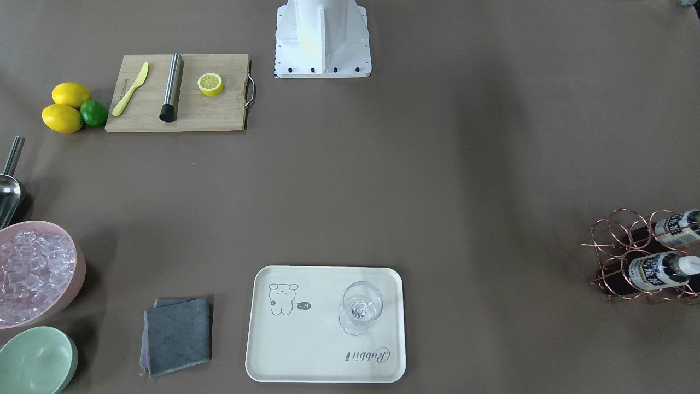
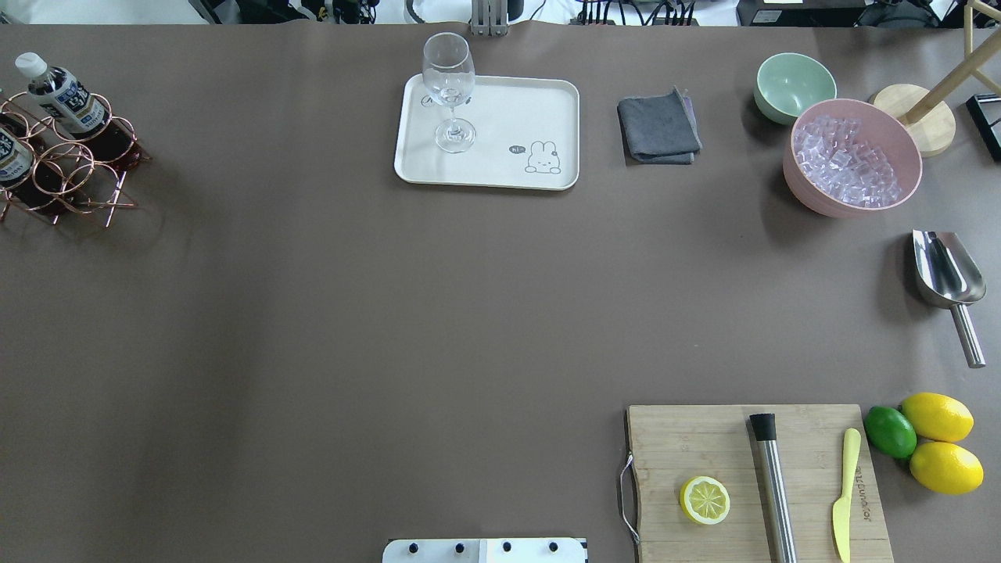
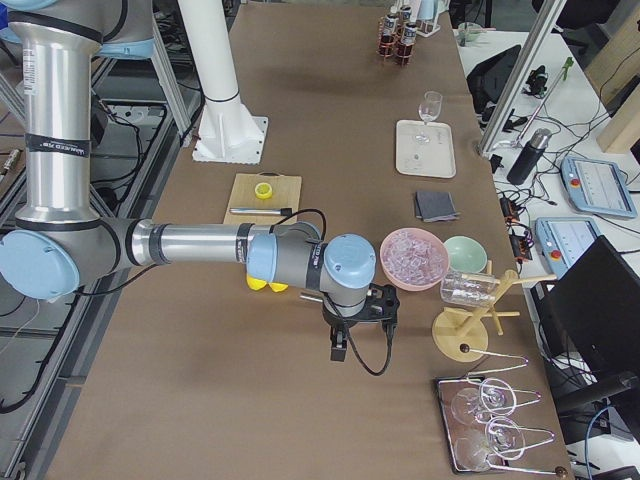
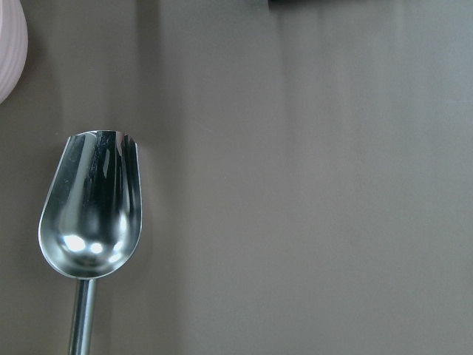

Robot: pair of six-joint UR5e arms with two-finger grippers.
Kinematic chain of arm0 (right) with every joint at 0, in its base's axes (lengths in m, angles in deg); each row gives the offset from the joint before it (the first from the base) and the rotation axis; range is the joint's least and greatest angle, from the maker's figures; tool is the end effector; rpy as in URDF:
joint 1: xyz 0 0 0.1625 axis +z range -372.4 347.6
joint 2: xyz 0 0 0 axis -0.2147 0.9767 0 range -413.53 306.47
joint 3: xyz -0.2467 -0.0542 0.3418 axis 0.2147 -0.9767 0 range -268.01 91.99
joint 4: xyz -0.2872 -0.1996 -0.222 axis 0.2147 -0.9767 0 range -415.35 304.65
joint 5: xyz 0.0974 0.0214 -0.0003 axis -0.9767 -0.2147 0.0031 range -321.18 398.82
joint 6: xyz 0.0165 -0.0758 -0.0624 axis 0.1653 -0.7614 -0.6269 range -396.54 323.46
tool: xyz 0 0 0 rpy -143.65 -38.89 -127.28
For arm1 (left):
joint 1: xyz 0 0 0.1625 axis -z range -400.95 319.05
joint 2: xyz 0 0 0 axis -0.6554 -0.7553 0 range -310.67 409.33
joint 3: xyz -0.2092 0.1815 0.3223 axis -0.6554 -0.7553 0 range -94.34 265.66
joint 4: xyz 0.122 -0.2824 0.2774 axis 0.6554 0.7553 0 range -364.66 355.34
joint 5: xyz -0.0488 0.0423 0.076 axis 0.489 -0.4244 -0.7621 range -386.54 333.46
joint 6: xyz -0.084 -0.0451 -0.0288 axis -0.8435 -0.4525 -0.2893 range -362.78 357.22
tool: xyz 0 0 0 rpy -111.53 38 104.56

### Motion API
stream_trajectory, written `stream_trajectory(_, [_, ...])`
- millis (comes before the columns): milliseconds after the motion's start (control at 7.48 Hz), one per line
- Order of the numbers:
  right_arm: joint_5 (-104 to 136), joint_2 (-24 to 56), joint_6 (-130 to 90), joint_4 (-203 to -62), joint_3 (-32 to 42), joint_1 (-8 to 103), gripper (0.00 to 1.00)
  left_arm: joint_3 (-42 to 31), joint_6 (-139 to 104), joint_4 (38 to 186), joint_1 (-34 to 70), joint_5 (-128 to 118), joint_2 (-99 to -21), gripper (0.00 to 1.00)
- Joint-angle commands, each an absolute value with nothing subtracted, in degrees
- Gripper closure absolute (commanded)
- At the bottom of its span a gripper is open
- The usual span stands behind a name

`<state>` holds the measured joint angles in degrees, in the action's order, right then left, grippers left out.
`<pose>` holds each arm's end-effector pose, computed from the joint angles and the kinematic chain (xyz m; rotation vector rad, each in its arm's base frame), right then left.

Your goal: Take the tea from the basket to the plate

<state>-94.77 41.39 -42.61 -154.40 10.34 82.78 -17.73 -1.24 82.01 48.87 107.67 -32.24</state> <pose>0.1047 -0.4396 0.6441 -0.0185 -0.7657 0.0225 -0.0626 -0.4303 0.6176 0.0362 0.7712 0.0397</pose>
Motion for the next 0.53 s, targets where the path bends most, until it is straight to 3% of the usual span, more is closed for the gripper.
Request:
stream_trajectory(0, [-94.77,41.39,-42.61,-154.40,10.25,82.79,0.00,-18.05,-1.12,82.26,49.05,107.67,-31.71,0.02])
stream_trajectory(401, [-94.68,41.39,-42.61,-154.40,10.25,83.05,0.00,-17.79,-1.47,82.26,48.96,107.67,-31.97,0.02])
